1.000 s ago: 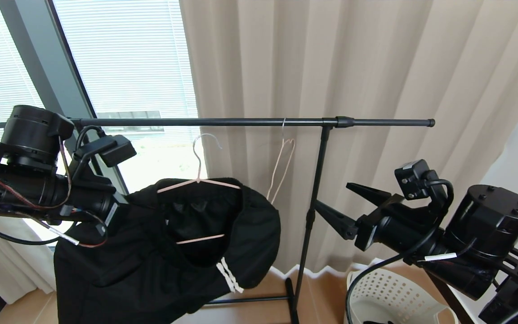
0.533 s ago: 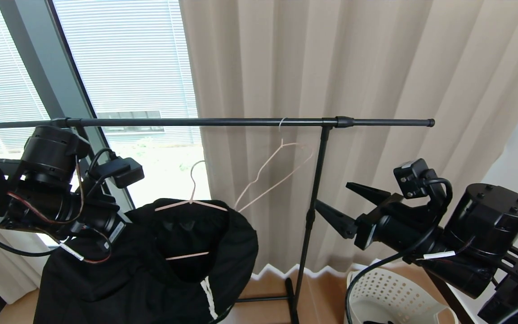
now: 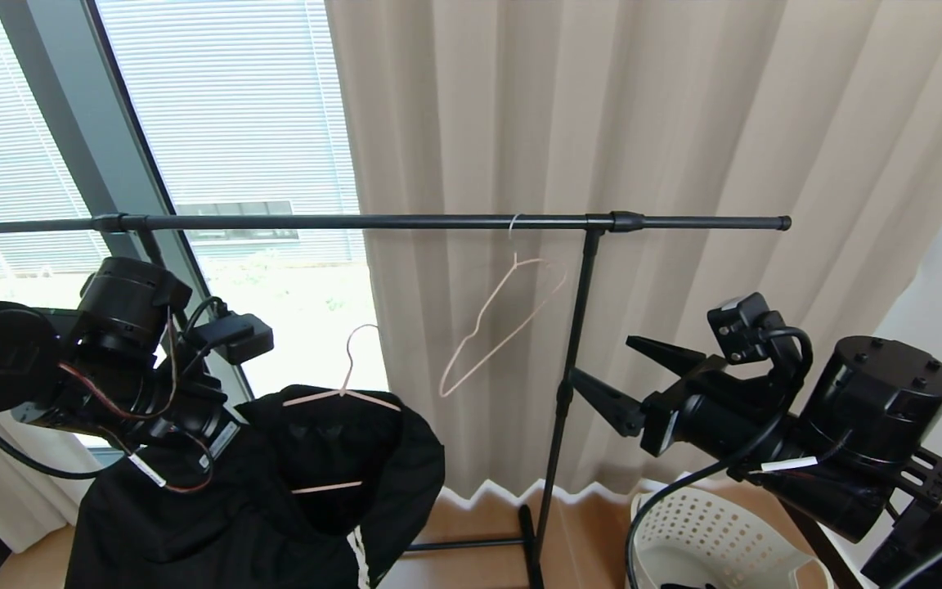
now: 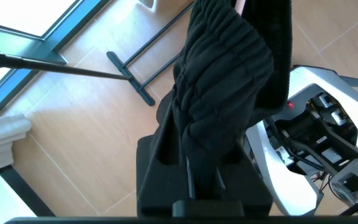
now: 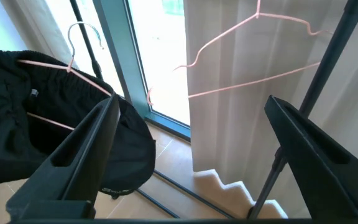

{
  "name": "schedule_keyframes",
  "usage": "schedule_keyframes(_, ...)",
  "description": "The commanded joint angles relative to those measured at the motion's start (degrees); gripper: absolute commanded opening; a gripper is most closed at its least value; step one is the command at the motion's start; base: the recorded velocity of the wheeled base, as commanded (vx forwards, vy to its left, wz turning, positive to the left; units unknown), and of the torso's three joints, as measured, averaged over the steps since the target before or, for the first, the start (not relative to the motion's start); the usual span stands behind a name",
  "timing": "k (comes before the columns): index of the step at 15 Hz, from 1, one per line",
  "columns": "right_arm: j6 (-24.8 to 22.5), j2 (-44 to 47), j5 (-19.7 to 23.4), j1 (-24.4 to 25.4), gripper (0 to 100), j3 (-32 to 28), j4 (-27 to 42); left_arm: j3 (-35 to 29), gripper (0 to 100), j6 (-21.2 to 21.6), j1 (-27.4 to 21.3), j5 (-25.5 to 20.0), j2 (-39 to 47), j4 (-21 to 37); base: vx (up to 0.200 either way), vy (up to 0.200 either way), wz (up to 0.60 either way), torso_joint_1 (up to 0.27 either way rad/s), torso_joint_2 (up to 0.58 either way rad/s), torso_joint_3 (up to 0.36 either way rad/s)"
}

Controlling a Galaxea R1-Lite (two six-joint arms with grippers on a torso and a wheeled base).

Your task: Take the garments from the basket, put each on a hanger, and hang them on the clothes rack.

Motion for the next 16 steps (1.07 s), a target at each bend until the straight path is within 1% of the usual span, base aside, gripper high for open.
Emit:
schedule_keyframes(1,-0.01,0.19,0.08,0.03,100,0.08,-0.01,-0.14,0,-1.11,-0.2,1.0,1.5,-1.5,0.0,0.0,0.0,0.0,0.0,0.0)
schedule_keyframes(2,-0.01,0.11,-0.01,0.03,100,0.08,-0.01,-0.23,0,-3.31,-0.55,1.18,1.68,-3.79,0.0,0.0,0.0,0.0,0.0,0.0)
schedule_keyframes(3,-0.01,0.11,0.08,0.03,100,0.08,-0.01,-0.23,0,-3.66,-0.64,1.27,1.76,-4.14,0.0,0.0,0.0,0.0,0.0,0.0)
schedule_keyframes(4,-0.01,0.28,-0.01,0.03,100,-0.01,-0.01,-1.2,0,-7.09,-1.69,4.25,3.61,-8.71,0.0,0.0,0.0,0.0,0.0,0.0)
schedule_keyframes(6,-0.01,-0.16,-0.01,0.03,100,0.08,-0.01,-1.73,0,-11.75,-3.63,5.48,4.14,-11.87,0.0,0.0,0.0,0.0,0.0,0.0)
schedule_keyframes(7,-0.01,0.02,0.08,0.03,100,-0.1,-0.01,-3.22,0,-14.21,-4.15,5.92,4.66,-13.72,0.0,0.0,0.0,0.0,0.0,0.0)
schedule_keyframes(10,-0.01,0.11,-0.01,0.03,100,-0.19,-0.01,-8.76,0,-17.72,-4.42,6.1,8.36,-16.0,0.0,0.0,0.0,0.0,0.0,0.0)
schedule_keyframes(12,-0.01,-0.51,-0.01,0.03,100,-0.01,-0.01,-11.22,0,-21.68,-5.47,6.01,9.59,-16.62,0.0,0.0,0.0,0.0,0.0,0.0)
schedule_keyframes(13,-0.01,-0.42,-0.01,0.03,100,-0.01,-0.01,-12.1,0,-21.85,-5.38,6.1,10.55,-18.02,0.0,0.0,0.0,0.0,0.0,0.0)
schedule_keyframes(15,-0.01,-0.51,-0.01,0.03,100,-0.01,-0.01,-13.33,0,-24.49,-5.56,6.1,12.31,-21.89,0.0,0.0,0.0,0.0,0.0,0.0)
schedule_keyframes(16,-0.01,-0.51,-0.01,0.03,100,-0.01,-0.01,-13.59,0,-24.75,-5.65,6.01,12.57,-22.24,0.0,0.0,0.0,0.0,0.0,0.0)
